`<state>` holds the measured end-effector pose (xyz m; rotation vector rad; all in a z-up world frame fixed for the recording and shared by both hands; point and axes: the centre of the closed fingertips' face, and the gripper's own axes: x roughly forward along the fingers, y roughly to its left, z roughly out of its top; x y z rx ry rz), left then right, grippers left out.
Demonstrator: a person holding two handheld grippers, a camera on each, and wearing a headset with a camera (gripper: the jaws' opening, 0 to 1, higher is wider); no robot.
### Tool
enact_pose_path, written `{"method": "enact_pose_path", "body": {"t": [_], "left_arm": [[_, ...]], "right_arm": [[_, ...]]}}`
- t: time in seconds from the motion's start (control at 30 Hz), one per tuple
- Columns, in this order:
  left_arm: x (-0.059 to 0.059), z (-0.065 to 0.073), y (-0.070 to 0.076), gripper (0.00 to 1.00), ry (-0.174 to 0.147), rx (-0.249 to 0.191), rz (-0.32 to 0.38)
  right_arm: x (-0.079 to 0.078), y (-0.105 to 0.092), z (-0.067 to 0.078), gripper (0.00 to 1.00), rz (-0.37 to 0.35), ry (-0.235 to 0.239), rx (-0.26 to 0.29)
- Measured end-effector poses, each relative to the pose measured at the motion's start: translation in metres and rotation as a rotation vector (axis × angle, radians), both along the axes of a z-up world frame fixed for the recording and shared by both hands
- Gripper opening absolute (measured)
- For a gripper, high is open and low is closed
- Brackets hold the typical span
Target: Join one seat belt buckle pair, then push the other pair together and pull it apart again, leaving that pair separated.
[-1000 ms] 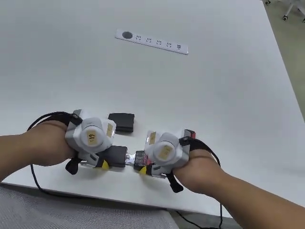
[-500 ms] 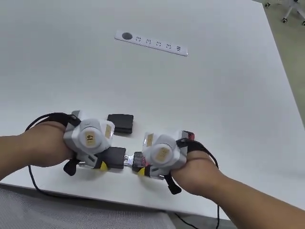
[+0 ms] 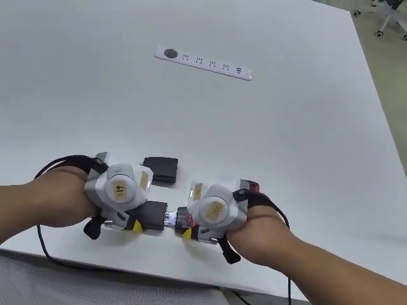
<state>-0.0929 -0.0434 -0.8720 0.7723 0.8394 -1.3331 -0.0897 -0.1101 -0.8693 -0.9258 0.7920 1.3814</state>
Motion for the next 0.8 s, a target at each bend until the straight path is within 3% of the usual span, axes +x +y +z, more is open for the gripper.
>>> {"method": "enact_pose_path", "body": {"t": [0.7,0.73,0.8], "left_arm": [[-0.001,0.001,0.000,0.33,-0.004,0.008,-0.015],[0.000,0.001,0.000,0.33,-0.010,0.012,-0.018],[-0.001,0.001,0.000,0.33,-0.007,0.009,-0.016]], "right_arm": [[-0.003,0.014,0.000,0.30,-0.012,-0.004,-0.001],[0.003,0.010,0.003,0.30,-0.055,-0.023,-0.012],[0.003,0.009,0.004,0.30,-0.014,-0.013,-0.005]]}}
